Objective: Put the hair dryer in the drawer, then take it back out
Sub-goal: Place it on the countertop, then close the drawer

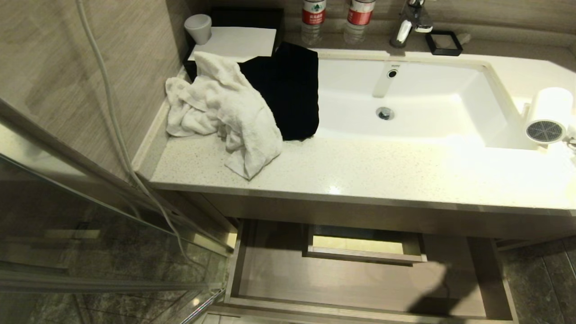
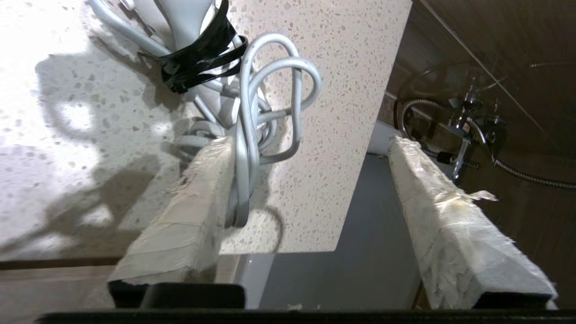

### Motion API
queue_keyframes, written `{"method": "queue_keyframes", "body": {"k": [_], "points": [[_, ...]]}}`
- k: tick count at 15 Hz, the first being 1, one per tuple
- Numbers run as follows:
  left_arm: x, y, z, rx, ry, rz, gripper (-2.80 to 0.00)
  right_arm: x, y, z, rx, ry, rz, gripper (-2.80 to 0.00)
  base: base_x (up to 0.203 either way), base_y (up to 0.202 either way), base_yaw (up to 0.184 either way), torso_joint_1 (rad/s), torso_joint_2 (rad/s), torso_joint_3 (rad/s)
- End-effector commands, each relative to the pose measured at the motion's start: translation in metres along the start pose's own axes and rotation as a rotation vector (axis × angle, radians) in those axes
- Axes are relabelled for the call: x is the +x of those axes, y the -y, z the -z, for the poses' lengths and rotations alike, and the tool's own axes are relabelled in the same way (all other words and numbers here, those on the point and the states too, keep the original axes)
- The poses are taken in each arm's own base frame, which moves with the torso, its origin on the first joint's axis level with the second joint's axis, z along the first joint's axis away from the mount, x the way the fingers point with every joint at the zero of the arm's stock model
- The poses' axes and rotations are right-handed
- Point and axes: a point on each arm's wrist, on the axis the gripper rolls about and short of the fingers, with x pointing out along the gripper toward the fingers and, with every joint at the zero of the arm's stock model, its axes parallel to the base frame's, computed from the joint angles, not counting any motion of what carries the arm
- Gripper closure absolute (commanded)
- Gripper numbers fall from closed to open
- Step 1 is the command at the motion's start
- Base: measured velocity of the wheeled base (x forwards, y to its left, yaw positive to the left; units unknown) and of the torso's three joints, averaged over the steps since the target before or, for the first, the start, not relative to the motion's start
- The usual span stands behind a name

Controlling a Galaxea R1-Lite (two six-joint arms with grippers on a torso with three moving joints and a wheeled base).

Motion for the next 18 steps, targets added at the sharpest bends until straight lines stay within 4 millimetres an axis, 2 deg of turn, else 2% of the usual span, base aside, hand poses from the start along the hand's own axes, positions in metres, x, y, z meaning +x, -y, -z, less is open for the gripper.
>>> {"method": "queue_keyframes", "body": {"k": [1,7,11,16,18], "points": [[0.000,0.000,0.000,0.000,-0.001,0.000,0.00,-0.039,0.000,-0.014,-0.009,0.032,0.017,0.00,0.000,0.000,0.000,0.000,0.00,0.000],[0.000,0.000,0.000,0.000,0.000,0.000,0.00,-0.113,-0.039,-0.030,0.020,0.068,-0.006,0.00,0.000,0.000,0.000,0.000,0.00,0.000],[0.000,0.000,0.000,0.000,0.001,0.000,0.00,-0.137,-0.059,-0.029,0.062,0.074,-0.022,0.00,0.000,0.000,0.000,-0.029,0.02,-0.020],[0.000,0.000,0.000,0.000,0.000,0.000,0.00,-0.185,-0.092,-0.031,0.222,0.125,-0.021,0.00,0.000,0.000,0.000,-0.279,0.09,-0.177],[0.000,0.000,0.000,0.000,0.000,0.000,0.00,-0.194,-0.103,-0.030,0.269,0.085,0.036,0.00,0.000,0.000,0.000,-0.287,0.07,-0.219]]}}
